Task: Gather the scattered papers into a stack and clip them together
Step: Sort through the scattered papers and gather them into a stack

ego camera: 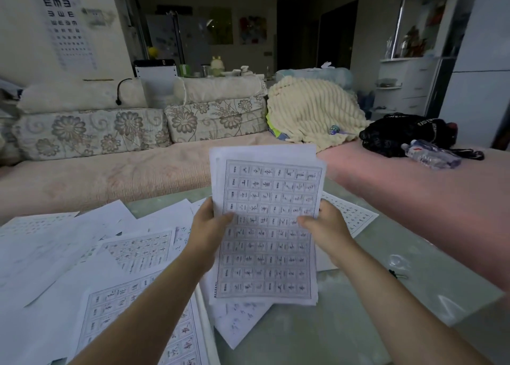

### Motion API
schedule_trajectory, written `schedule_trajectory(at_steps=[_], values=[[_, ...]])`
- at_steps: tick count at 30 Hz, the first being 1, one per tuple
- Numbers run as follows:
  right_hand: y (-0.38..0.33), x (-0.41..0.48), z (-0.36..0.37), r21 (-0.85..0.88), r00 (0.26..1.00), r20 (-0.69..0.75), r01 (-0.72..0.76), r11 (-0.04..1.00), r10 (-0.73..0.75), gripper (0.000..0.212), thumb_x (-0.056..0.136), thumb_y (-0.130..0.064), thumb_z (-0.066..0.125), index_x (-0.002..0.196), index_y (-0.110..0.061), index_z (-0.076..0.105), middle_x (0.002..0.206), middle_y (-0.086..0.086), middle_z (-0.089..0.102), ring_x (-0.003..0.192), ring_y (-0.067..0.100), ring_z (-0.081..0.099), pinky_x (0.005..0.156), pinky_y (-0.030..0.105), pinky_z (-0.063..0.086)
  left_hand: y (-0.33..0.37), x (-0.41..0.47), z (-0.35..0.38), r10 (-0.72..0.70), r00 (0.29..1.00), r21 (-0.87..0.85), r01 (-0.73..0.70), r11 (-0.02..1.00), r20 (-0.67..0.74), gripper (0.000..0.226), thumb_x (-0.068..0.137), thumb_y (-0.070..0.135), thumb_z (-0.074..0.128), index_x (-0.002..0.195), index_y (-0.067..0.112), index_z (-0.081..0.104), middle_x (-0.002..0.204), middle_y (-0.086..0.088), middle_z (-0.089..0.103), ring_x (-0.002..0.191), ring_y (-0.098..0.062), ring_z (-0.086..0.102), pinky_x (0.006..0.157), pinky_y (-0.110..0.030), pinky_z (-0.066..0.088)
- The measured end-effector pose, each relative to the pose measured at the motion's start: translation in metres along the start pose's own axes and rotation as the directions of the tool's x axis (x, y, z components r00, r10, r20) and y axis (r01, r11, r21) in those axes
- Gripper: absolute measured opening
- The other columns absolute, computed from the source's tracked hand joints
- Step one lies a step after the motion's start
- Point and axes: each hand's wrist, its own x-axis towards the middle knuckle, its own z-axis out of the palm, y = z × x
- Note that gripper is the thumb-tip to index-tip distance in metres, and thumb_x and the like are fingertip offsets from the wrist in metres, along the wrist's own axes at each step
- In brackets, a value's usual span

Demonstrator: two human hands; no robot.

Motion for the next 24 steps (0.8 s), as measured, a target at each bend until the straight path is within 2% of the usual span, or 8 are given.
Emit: schedule_trajectory(at_steps=[4, 6, 9, 12, 16, 20, 22, 24], values=[[-0.030, -0.014, -0.005, 0.104, 0.970, -0.131, 0.219, 0.970, -0.205, 0.024, 0.089, -0.010, 0.067, 0.104, -0.028, 0.063, 0.098, -0.012, 0.072, 0.090, 0.003, 0.068, 0.074, 0.025, 0.052, 0.027, -0.012, 0.006, 0.153, 0.988, -0.057, -0.154, 0.986, -0.033, 0.028, 0.091, 0.005, 0.061, 0.113, 0.023, 0.063, 0.103, 0.006, 0.074, 0.092, -0.011, 0.071, 0.073, -0.027, 0.056], [-0.040, -0.021, -0.007, 0.120, 0.963, -0.105, 0.260, 0.958, -0.248, 0.024, 0.092, -0.015, 0.066, 0.109, -0.029, 0.059, 0.103, -0.014, 0.070, 0.091, -0.003, 0.066, 0.077, 0.024, 0.052, 0.032, -0.021, 0.009, 0.205, 0.978, -0.031, -0.206, 0.978, -0.043, 0.026, 0.091, 0.008, 0.062, 0.112, 0.023, 0.061, 0.102, 0.007, 0.073, 0.090, -0.008, 0.071, 0.068, -0.021, 0.055], [-0.041, -0.030, -0.007, 0.066, 0.974, -0.002, 0.225, 0.972, -0.225, 0.030, 0.091, -0.020, 0.067, 0.116, -0.031, 0.053, 0.108, -0.016, 0.067, 0.098, -0.001, 0.064, 0.082, 0.028, 0.051, 0.026, -0.034, 0.012, 0.234, 0.970, 0.080, -0.229, 0.970, -0.060, 0.027, 0.091, 0.014, 0.064, 0.114, 0.026, 0.058, 0.103, 0.010, 0.070, 0.091, -0.003, 0.068, 0.069, -0.017, 0.054], [-0.035, -0.032, -0.008, 0.037, 0.983, 0.011, 0.183, 0.982, -0.184, 0.032, 0.089, -0.017, 0.067, 0.115, -0.034, 0.056, 0.109, -0.018, 0.067, 0.101, 0.001, 0.063, 0.086, 0.030, 0.049, 0.019, -0.040, 0.008, 0.273, 0.954, 0.147, -0.254, 0.956, -0.127, 0.021, 0.089, 0.015, 0.066, 0.107, 0.023, 0.058, 0.100, 0.006, 0.069, 0.088, -0.004, 0.066, 0.072, -0.023, 0.055], [-0.028, -0.033, -0.014, 0.086, 0.993, 0.006, 0.119, 0.989, -0.120, 0.034, 0.088, -0.014, 0.066, 0.116, -0.031, 0.057, 0.106, -0.013, 0.069, 0.099, 0.008, 0.066, 0.083, 0.034, 0.053, 0.012, -0.043, 0.009, 0.251, 0.963, 0.178, -0.231, 0.956, -0.098, 0.017, 0.091, 0.019, 0.065, 0.104, 0.027, 0.058, 0.099, 0.010, 0.068, 0.088, 0.001, 0.065, 0.070, -0.019, 0.052], [-0.015, -0.036, -0.012, 0.008, 0.993, 0.080, 0.088, 0.996, -0.089, 0.035, 0.090, -0.012, 0.061, 0.121, -0.028, 0.059, 0.109, -0.009, 0.069, 0.103, 0.013, 0.065, 0.085, 0.035, 0.051, -0.009, -0.050, 0.013, 0.156, 0.986, 0.207, -0.139, 0.968, -0.065, 0.020, 0.093, 0.026, 0.061, 0.113, 0.027, 0.056, 0.108, 0.010, 0.067, 0.102, -0.010, 0.064, 0.089, -0.041, 0.055], [-0.015, -0.036, -0.009, -0.007, 0.993, 0.081, 0.085, 0.996, -0.084, 0.032, 0.092, -0.012, 0.058, 0.121, -0.026, 0.058, 0.108, -0.009, 0.068, 0.101, 0.014, 0.064, 0.082, 0.033, 0.050, -0.014, -0.052, 0.015, 0.123, 0.989, 0.213, -0.102, 0.972, -0.087, 0.020, 0.095, 0.026, 0.058, 0.115, 0.030, 0.053, 0.111, 0.011, 0.065, 0.105, -0.011, 0.062, 0.094, -0.043, 0.052], [-0.017, -0.034, -0.008, -0.009, 0.995, 0.067, 0.079, 0.997, -0.078, 0.027, 0.095, -0.013, 0.054, 0.121, -0.023, 0.056, 0.101, -0.003, 0.066, 0.091, 0.015, 0.062, 0.072, 0.030, 0.045, -0.014, -0.051, 0.015, 0.128, 0.987, 0.212, -0.105, 0.972, -0.099, 0.021, 0.097, 0.023, 0.055, 0.117, 0.030, 0.053, 0.113, 0.013, 0.064, 0.107, -0.012, 0.061, 0.096, -0.043, 0.051]])
